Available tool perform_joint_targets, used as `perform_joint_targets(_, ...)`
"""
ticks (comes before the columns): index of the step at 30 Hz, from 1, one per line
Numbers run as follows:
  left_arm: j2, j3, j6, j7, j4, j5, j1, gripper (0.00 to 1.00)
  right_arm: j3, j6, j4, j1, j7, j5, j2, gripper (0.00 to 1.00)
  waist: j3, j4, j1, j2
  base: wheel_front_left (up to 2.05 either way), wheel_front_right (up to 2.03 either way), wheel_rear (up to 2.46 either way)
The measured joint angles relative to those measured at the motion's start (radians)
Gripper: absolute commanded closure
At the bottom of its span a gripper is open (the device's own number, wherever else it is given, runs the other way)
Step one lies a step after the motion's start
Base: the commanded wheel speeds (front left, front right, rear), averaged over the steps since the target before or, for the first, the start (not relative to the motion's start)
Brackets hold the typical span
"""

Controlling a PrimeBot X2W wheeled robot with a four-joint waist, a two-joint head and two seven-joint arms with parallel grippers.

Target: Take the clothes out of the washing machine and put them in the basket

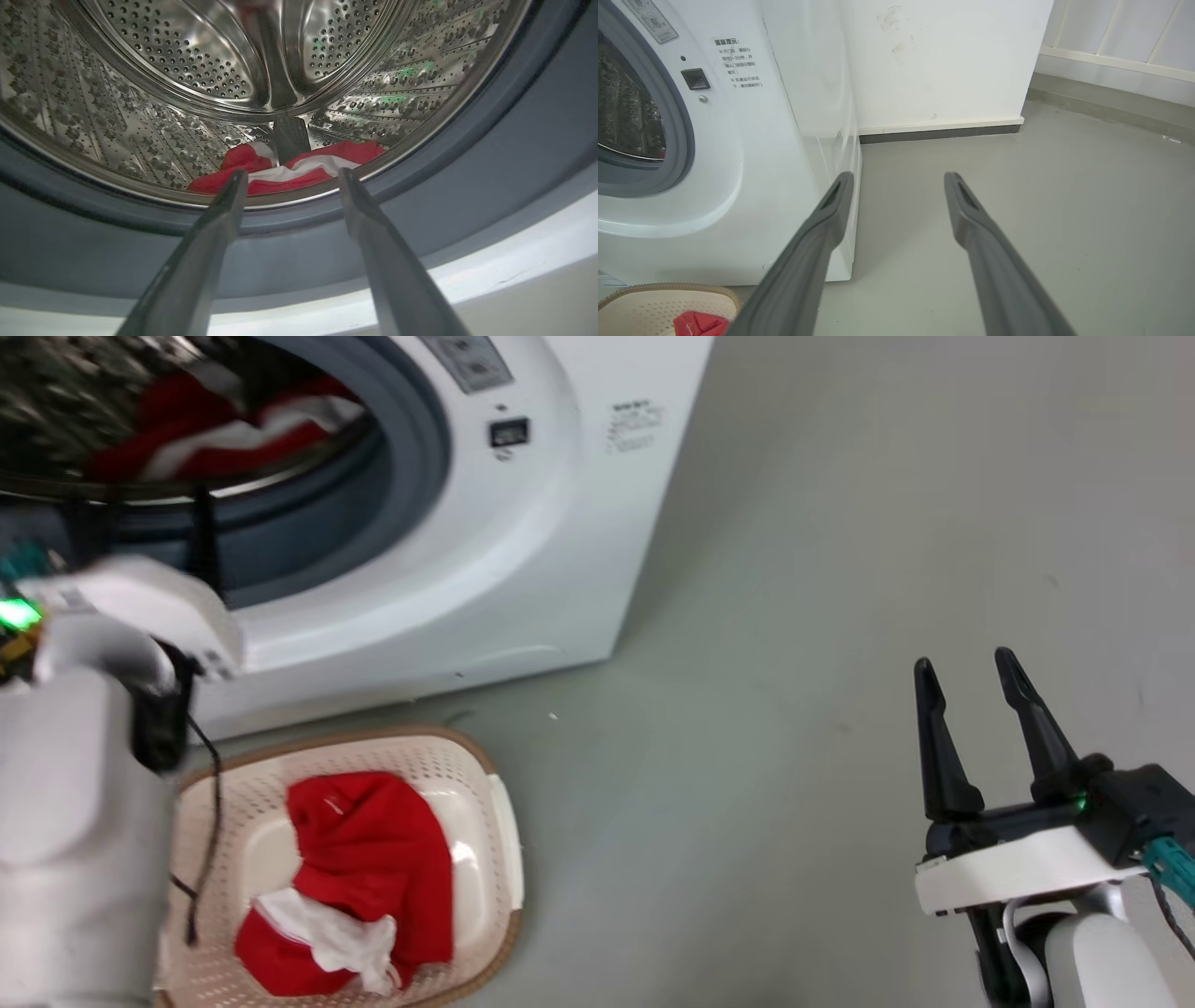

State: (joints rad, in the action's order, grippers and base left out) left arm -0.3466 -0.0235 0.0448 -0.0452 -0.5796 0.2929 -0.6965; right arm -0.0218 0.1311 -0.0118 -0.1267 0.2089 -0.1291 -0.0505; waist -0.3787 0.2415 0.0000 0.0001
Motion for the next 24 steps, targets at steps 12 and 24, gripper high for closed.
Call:
perform_joint_targets(12,-0.179,-0.019,0.041,0.291,-0.12,-0.008,-0.33,0.0,-0.054,0.0,-0.09,-0.067,0.049,-0.079,0.0,0.0,-0.176,0.138,0.0002,0.0,0.0,0.0,0.0)
perform_joint_targets(24,-0.308,-0.081,0.058,0.591,-0.13,-0.05,-0.529,0.0,-0.097,0.0,-0.081,-0.1,0.054,-0.131,0.0,0.0,-0.302,0.242,0.0002,0.0,0.0,0.0,0.0)
